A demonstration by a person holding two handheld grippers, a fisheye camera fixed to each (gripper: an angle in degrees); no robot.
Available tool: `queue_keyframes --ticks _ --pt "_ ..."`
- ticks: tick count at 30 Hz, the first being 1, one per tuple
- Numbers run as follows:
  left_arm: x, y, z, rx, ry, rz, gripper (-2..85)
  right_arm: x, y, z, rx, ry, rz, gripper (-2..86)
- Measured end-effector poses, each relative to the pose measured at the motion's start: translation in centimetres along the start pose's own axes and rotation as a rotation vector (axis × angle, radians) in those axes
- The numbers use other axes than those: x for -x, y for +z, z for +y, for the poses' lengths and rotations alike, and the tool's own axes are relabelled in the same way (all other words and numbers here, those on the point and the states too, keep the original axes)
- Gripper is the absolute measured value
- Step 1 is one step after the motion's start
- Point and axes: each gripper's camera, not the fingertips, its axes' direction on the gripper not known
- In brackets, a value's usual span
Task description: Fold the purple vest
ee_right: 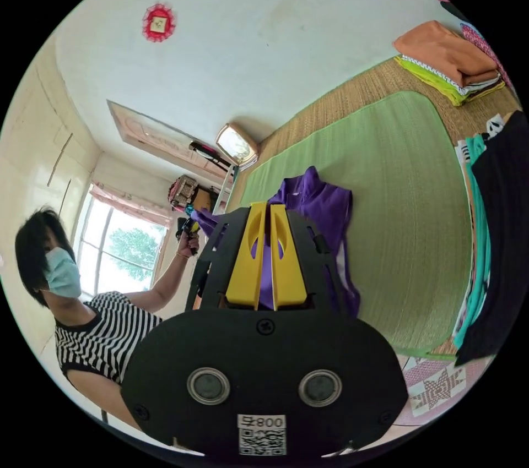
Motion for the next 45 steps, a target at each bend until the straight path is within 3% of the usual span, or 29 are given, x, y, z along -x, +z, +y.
queue_keyframes --ticks 9,18,23,29,34,36,38,40,45 --pt "8.6 8.9 -12.5 0.088 -0.238 -0.163 2.8 -12.3 13.7 -15.5 0.203 0.268 0.065 1.1" --pt "10.2 11.9 -18.9 0.043 -0.256 -0.140 6.4 -15.0 16.2 -19.1 0.114 0.324 -0.056 2.1" --pt "9.4 12.2 -20.4 -0.081 -0.241 -0.094 7.2 -14.8 16.8 -19.3 0.044 0.360 -0.102 2.9" --pt "6.6 13.6 -21.0 -0.113 -0.147 -0.090 4.5 -11.6 16.6 -19.0 -0.058 0.309 -0.062 3.3" --pt "3.2 19.3 -22.1 0.101 0.015 -0.276 1.6 -4.4 24.2 -20.2 0.098 0.096 0.170 1.9" --pt "2.3 21.4 -22.6 0.153 0.089 -0.454 0.9 -2.4 28.3 -20.8 0.180 0.017 0.341 1.1" --pt "2.2 24.0 -22.8 0.225 0.103 -0.679 0.5 -1.5 34.5 -20.7 0.318 -0.057 0.675 0.3" --pt "2.0 24.7 -22.6 0.191 0.138 -0.688 0.3 -0.1 36.1 -20.2 0.254 -0.127 0.736 0.0" --pt "2.1 25.0 -22.7 0.172 0.054 -0.611 0.1 1.2 38.3 -20.7 0.313 -0.133 0.731 0.1"
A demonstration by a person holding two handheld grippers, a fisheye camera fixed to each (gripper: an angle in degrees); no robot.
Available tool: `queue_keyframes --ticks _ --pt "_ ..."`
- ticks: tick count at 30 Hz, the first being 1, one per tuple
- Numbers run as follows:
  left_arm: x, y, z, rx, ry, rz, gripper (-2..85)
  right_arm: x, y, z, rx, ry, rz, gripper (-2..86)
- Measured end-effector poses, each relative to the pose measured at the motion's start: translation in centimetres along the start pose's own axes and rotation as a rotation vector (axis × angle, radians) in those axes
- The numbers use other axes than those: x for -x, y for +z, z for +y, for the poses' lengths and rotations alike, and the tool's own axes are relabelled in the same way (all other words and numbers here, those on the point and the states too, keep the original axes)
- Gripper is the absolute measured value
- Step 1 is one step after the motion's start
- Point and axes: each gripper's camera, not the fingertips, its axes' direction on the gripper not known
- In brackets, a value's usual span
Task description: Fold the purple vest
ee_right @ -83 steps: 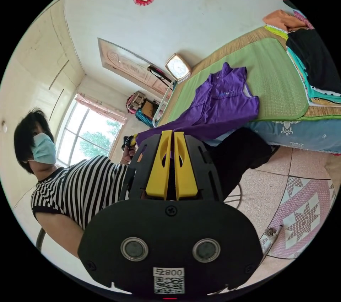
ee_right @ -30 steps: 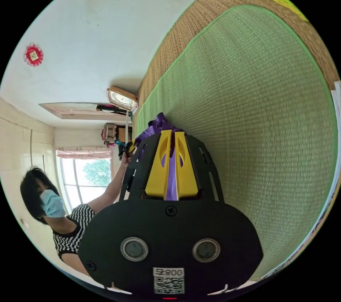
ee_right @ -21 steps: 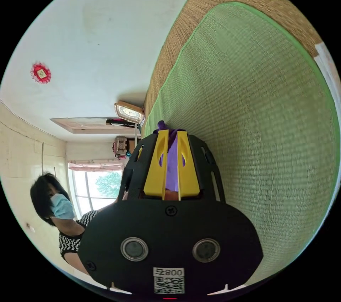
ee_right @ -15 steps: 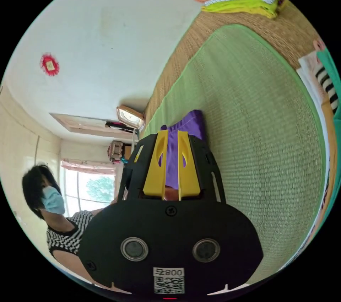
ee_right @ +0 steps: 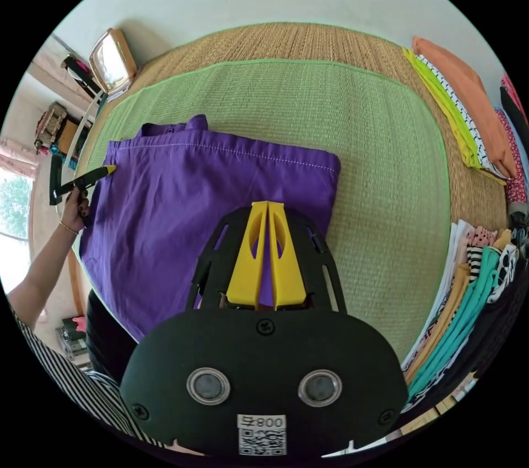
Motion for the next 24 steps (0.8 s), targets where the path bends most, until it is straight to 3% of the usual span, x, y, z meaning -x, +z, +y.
queue_keyframes --ticks 4,6,8,12,18,24 --pt "-0.8 -0.3 0.1 -0.046 0.018 -0.115 0.0 1.3 -0.7 -0.8 -0.055 0.016 0.053 0.1" --pt "-0.7 0.3 0.0 -0.025 0.039 -0.104 0.0 1.2 1.2 -1.4 0.015 0.042 0.080 0.1" --pt "-1.0 0.0 0.1 -0.017 -0.004 -0.085 0.1 0.2 0.9 -1.4 -0.006 0.113 -0.023 0.1" --pt "-2.5 -1.8 2.0 -0.042 0.070 -0.035 0.1 1.9 -1.2 0.3 -0.043 0.053 -0.028 0.1" --pt "-4.2 -4.2 11.3 0.061 0.111 -0.001 0.1 9.0 -3.5 10.4 0.042 -0.158 -0.098 0.1" --pt "-3.2 -3.1 17.9 0.181 0.086 -0.198 0.0 9.2 -2.0 18.3 0.138 -0.061 0.000 0.1"
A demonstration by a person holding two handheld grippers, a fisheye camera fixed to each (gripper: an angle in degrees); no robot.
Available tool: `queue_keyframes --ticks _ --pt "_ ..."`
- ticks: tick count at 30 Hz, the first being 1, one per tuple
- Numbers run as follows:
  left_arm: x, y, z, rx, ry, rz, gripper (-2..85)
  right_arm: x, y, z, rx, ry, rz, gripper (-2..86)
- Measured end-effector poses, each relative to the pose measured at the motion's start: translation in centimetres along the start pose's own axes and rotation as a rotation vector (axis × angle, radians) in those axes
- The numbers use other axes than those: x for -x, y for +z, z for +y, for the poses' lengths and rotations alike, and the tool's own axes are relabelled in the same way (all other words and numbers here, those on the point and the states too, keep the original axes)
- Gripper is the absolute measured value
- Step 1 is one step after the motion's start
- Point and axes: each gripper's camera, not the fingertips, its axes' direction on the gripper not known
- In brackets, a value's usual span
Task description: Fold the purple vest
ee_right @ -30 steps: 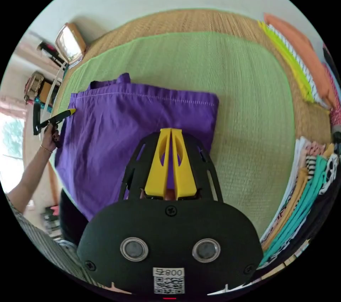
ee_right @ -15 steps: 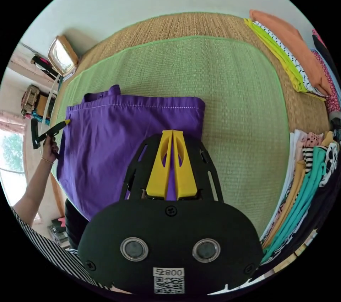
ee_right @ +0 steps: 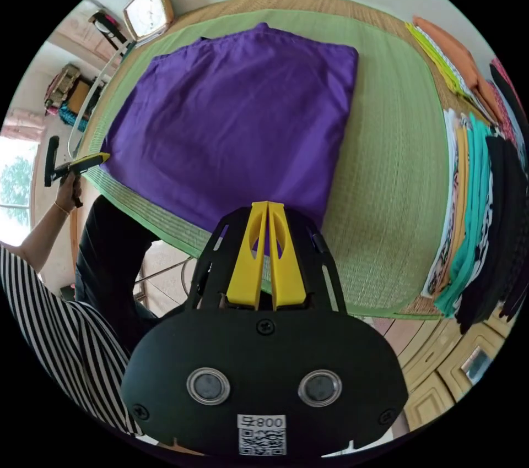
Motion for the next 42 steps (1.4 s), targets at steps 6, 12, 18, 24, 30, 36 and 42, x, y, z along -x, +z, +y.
queue_keyframes --ticks 6,12,18,24,30,36,42 --pt "0.5 0.2 1.5 -0.006 -0.060 0.028 0.1 -2.9 0.5 1.7 0.004 0.084 -0.043 0.0" --pt "-2.9 -1.8 0.5 -0.204 0.052 0.155 0.1 -0.2 -2.9 -0.5 -0.132 0.001 -0.051 0.0" --pt "-9.3 2.2 -4.8 -0.139 0.304 0.237 0.0 6.9 -1.4 -8.9 -0.172 -0.238 -0.164 0.1" --pt "-8.7 5.8 -4.6 -0.021 0.326 0.240 0.0 8.0 4.0 -11.3 -0.041 -0.285 -0.117 0.1" --pt "-4.6 2.5 -2.0 -0.157 0.245 0.097 0.0 5.5 1.5 -10.1 -0.121 -0.252 -0.126 0.1" --pt "3.1 2.6 0.0 -0.121 0.025 0.017 0.1 2.1 2.2 -10.6 -0.087 -0.183 -0.170 0.1" --pt "6.7 0.7 2.7 -0.184 -0.080 -0.012 0.1 -2.3 -0.5 -10.2 -0.197 -0.076 -0.115 0.1"
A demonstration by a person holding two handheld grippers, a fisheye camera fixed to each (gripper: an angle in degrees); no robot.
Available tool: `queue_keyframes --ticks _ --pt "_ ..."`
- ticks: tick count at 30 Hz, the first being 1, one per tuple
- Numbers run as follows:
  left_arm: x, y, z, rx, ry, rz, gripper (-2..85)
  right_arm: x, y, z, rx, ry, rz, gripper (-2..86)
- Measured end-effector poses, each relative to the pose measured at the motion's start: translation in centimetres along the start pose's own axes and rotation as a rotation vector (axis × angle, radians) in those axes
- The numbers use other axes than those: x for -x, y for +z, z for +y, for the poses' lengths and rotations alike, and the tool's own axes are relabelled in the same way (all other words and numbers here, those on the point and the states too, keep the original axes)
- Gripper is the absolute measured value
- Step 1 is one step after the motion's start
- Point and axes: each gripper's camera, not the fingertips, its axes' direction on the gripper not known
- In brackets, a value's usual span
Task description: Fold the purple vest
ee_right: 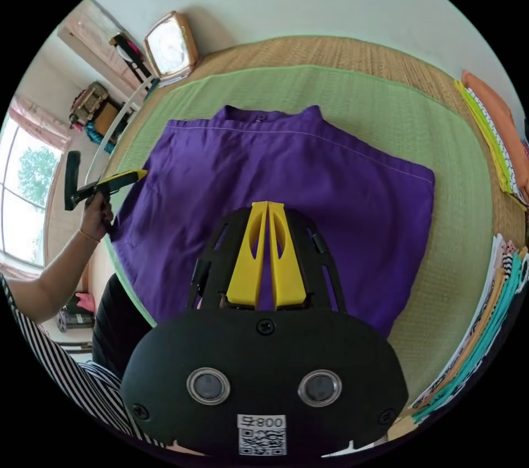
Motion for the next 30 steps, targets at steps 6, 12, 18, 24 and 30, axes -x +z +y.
queue_keyframes --ticks 6,12,18,24,30 --pt "2.8 -2.3 2.7 -0.006 -0.024 0.022 0.1 -4.3 -1.2 1.0 0.003 0.105 -0.078 0.1" --pt "5.2 -5.9 9.3 0.004 -0.034 0.112 0.1 -4.4 -5.9 8.1 0.010 0.065 -0.100 0.1" --pt "8.6 -5.7 14.3 0.120 -0.159 0.043 0.3 -6.0 -6.9 17.3 0.119 0.180 -0.074 0.1" --pt "10.3 -8.8 16.4 -0.011 -0.165 0.097 1.3 -7.5 -9.2 19.8 0.080 0.224 -0.069 0.1" --pt "11.3 -7.0 17.5 0.107 -0.145 0.087 1.2 -8.8 -11.1 22.1 0.043 0.268 -0.083 0.1"
